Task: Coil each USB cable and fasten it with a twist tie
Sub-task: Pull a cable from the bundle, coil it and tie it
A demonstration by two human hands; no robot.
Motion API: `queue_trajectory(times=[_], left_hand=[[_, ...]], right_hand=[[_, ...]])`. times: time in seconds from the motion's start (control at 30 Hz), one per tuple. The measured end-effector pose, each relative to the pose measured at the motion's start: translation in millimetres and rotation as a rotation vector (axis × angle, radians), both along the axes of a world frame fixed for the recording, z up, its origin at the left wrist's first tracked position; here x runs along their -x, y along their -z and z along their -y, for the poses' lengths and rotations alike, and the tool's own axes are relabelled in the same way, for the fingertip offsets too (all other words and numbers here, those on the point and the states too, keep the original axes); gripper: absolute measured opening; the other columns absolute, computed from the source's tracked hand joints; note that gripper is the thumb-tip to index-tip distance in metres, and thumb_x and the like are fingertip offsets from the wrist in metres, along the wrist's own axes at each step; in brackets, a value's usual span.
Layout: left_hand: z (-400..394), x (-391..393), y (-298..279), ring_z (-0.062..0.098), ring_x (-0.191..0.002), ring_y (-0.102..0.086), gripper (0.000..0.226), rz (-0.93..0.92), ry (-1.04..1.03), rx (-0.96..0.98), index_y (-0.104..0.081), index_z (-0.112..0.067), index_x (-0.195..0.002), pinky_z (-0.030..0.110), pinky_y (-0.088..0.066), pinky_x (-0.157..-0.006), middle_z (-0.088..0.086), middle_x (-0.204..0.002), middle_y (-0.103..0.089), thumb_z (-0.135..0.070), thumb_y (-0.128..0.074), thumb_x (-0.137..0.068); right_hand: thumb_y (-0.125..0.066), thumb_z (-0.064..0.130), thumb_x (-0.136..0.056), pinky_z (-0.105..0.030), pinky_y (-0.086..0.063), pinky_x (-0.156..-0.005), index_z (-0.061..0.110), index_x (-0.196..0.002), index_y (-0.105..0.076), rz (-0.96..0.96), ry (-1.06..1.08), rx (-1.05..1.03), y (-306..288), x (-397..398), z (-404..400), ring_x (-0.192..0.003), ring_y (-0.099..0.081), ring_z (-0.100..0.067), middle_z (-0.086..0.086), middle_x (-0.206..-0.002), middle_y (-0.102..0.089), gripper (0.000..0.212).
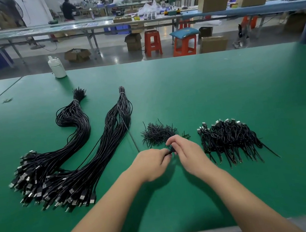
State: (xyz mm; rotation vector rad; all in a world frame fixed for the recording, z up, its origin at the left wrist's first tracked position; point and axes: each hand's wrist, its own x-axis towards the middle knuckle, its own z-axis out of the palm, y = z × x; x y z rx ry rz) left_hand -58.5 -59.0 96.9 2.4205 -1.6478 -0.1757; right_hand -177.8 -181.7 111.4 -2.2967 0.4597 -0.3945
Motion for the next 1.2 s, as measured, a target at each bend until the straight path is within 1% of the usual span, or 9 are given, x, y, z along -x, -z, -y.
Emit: queue_trajectory(times=[0.17, 0.3, 0.47, 0.63, 0.8, 0.9, 1.0, 1.13, 1.2], left_hand=[[1.3, 3.8, -2.6, 0.029, -0.071, -0.053, 0.040, -0.025, -0.006, -0.043, -0.033, -0.025, -0.070, 0.036, -0.041, -0.066, -0.003, -0.068, -0.050, -0.044, -0.022, -0.103], [-1.2, 5.1, -0.1, 0.025, -0.072, -0.056, 0.045, -0.065, -0.027, -0.026, -0.047, -0.025, -0.076, 0.036, -0.043, -0.068, -0.001, -0.074, -0.060, -0.048, -0.016, -0.099], [-7.4, -5.9, 1.7, 0.003, -0.059, -0.054, 0.052, -0.768, -0.417, 0.506, -0.072, -0.028, -0.100, 0.028, -0.041, -0.066, -0.008, -0.088, -0.073, -0.047, -0.023, -0.099], [-16.2, 4.9, 11.1, 0.018, -0.085, -0.063, 0.055, -0.377, -0.395, 0.239, -0.074, -0.019, -0.092, 0.031, -0.047, -0.083, 0.001, -0.086, -0.070, -0.038, -0.025, -0.107], [-10.7, 44.9, 12.5, 0.018, -0.045, -0.048, 0.063, -1.077, -0.223, 0.191, -0.069, -0.003, -0.074, 0.025, -0.039, -0.049, 0.009, -0.058, -0.060, -0.043, -0.029, -0.099], [-2.9, 49.4, 11.5, 0.019, -0.072, -0.061, 0.052, -0.943, -0.293, 0.433, -0.070, -0.005, -0.084, 0.038, -0.050, -0.077, 0.009, -0.079, -0.069, -0.037, -0.032, -0.101], [-2.5, 42.0, 8.1, 0.015, -0.105, -0.053, 0.037, -0.739, -0.378, 0.667, -0.069, -0.033, -0.094, 0.038, -0.040, -0.100, -0.003, -0.100, -0.058, -0.030, -0.034, -0.104], [-4.5, 32.7, -4.6, 0.010, -0.120, -0.038, 0.040, -0.731, -0.404, 0.656, -0.063, -0.062, -0.102, 0.031, -0.025, -0.109, -0.024, -0.110, -0.047, -0.061, -0.025, -0.090], [-7.1, 25.9, -9.2, 0.019, -0.123, -0.045, 0.043, -0.805, -0.427, 0.623, -0.065, -0.059, -0.108, 0.038, -0.029, -0.111, -0.029, -0.114, -0.049, -0.057, -0.026, -0.091]], right_hand=[[-0.038, 0.033, -0.104, -0.035, -0.048, -0.081, 0.038, -0.114, -0.049, 0.013, -0.086, 0.176, 0.4, 1.3, -0.2, -0.090, -0.062, -0.014, 0.013, -0.103, -0.067, 0.016], [-0.033, 0.039, -0.105, -0.036, -0.051, -0.079, 0.031, -0.113, -0.058, 0.083, -0.011, -0.051, 5.2, -0.3, -0.8, -0.081, -0.060, -0.001, 0.017, -0.090, -0.064, 0.027], [-0.039, 0.024, -0.106, -0.047, -0.059, -0.076, 0.026, -0.112, -0.061, 0.035, 0.138, -0.460, 13.8, -3.1, -1.7, -0.072, -0.061, -0.012, 0.003, -0.095, -0.066, 0.023], [-0.047, 0.014, -0.103, -0.032, -0.059, -0.077, 0.025, -0.122, -0.059, -0.171, 0.039, -0.333, 32.0, -1.8, -10.0, -0.077, -0.064, -0.004, 0.015, -0.105, -0.063, 0.025], [-0.038, 0.019, -0.106, -0.031, -0.051, -0.070, 0.019, -0.126, -0.060, -0.098, 0.138, -0.644, 37.7, -3.7, -16.7, -0.072, -0.061, -0.019, -0.004, -0.105, -0.073, 0.029], [-0.030, 0.042, -0.107, -0.038, -0.050, -0.083, 0.014, -0.131, -0.056, 0.099, 0.137, -1.188, 34.7, -4.9, -23.3, -0.088, -0.066, -0.026, -0.014, -0.114, -0.073, 0.044], [-0.018, 0.053, -0.105, -0.039, -0.050, -0.102, 0.013, -0.138, -0.049, 0.191, 0.066, -1.401, 25.8, -7.3, -25.9, -0.113, -0.067, -0.023, -0.012, -0.119, -0.071, 0.061], [-0.023, 0.055, -0.104, -0.043, -0.048, -0.105, 0.024, -0.128, -0.061, 0.023, -0.118, -1.085, 15.0, -8.1, -29.6, -0.107, -0.068, -0.016, -0.013, -0.119, -0.071, 0.054], [-0.029, 0.048, -0.106, -0.035, -0.050, -0.091, 0.018, -0.100, -0.067, -0.054, -0.141, -0.864, 11.3, -8.4, -33.6, -0.077, -0.064, -0.007, -0.001, -0.083, -0.074, 0.049]])
